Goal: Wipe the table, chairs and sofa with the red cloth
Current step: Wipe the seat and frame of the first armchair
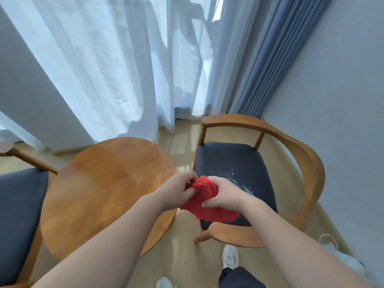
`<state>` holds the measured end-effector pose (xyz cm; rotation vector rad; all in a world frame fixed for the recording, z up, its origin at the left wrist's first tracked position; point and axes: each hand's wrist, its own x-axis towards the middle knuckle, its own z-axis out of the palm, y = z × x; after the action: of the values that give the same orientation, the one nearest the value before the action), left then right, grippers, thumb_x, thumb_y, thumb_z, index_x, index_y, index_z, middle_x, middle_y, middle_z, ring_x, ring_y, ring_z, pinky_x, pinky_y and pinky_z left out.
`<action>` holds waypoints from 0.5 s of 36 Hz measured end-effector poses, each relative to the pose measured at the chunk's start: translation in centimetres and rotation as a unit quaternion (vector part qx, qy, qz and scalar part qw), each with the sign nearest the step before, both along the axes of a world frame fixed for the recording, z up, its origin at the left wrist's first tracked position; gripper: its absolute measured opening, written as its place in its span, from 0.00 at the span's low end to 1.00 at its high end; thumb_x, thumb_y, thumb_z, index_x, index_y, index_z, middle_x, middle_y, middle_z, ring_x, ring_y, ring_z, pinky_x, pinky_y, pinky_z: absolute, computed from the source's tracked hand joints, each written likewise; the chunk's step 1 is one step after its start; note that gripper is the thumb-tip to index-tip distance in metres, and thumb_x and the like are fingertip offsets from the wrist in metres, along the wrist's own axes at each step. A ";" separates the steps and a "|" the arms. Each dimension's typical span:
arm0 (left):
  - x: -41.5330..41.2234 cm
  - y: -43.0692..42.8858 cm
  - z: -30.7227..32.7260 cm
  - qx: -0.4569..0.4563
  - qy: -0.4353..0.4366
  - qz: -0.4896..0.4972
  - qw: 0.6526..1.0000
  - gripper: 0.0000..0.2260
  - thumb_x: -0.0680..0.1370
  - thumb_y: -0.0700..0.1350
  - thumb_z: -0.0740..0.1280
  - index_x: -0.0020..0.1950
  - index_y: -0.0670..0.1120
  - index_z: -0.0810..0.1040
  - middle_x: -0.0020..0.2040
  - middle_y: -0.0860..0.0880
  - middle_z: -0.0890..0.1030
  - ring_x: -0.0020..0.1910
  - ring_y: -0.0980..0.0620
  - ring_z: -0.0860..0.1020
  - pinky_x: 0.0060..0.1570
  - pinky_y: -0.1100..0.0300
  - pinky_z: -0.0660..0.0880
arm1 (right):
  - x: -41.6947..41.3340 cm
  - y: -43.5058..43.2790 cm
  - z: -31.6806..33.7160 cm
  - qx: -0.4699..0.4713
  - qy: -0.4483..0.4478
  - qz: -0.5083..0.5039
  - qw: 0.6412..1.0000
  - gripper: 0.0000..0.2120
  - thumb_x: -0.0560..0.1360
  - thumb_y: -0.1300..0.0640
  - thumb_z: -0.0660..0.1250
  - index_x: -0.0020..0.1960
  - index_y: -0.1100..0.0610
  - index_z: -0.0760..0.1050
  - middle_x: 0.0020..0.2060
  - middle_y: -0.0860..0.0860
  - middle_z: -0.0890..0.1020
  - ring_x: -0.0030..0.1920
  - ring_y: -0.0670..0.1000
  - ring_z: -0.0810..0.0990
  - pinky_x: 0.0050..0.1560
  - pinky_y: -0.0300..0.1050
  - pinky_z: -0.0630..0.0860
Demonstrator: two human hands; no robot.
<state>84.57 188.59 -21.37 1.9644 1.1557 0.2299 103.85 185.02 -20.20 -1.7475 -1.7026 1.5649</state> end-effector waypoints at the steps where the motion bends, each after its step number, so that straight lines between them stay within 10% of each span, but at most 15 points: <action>1: 0.9 0.3 0.1 -0.002 -0.004 0.003 1.000 0.02 0.78 0.46 0.62 0.49 0.52 0.73 0.44 0.55 0.78 0.43 0.57 0.75 0.43 0.61 0.74 | 0.9 0.3 0.1 -0.003 0.002 0.001 1.000 0.21 0.65 0.57 0.77 0.55 0.43 0.76 0.47 0.42 0.83 0.46 0.42 0.82 0.43 0.36 0.78; 11: 10.9 4.1 -0.6 -0.010 -0.011 0.100 0.995 0.04 0.78 0.46 0.62 0.45 0.53 0.71 0.41 0.54 0.78 0.40 0.56 0.75 0.38 0.63 0.70 | 12.5 5.2 -1.5 -0.030 -0.004 -0.029 0.999 0.19 0.62 0.51 0.79 0.50 0.47 0.77 0.45 0.46 0.82 0.46 0.48 0.82 0.46 0.47 0.82; 18: 17.3 4.7 -2.3 -0.005 -0.032 0.157 0.987 0.03 0.75 0.44 0.68 0.46 0.47 0.74 0.41 0.51 0.78 0.42 0.53 0.77 0.44 0.55 0.76 | 16.9 8.9 -2.6 -0.122 0.099 -0.160 0.975 0.09 0.71 0.69 0.65 0.50 0.62 0.79 0.40 0.61 0.83 0.37 0.58 0.81 0.41 0.55 0.79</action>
<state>101.84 193.27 -23.67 1.7461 1.4169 0.4466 120.79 193.91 -22.81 -1.7955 -1.1126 1.7809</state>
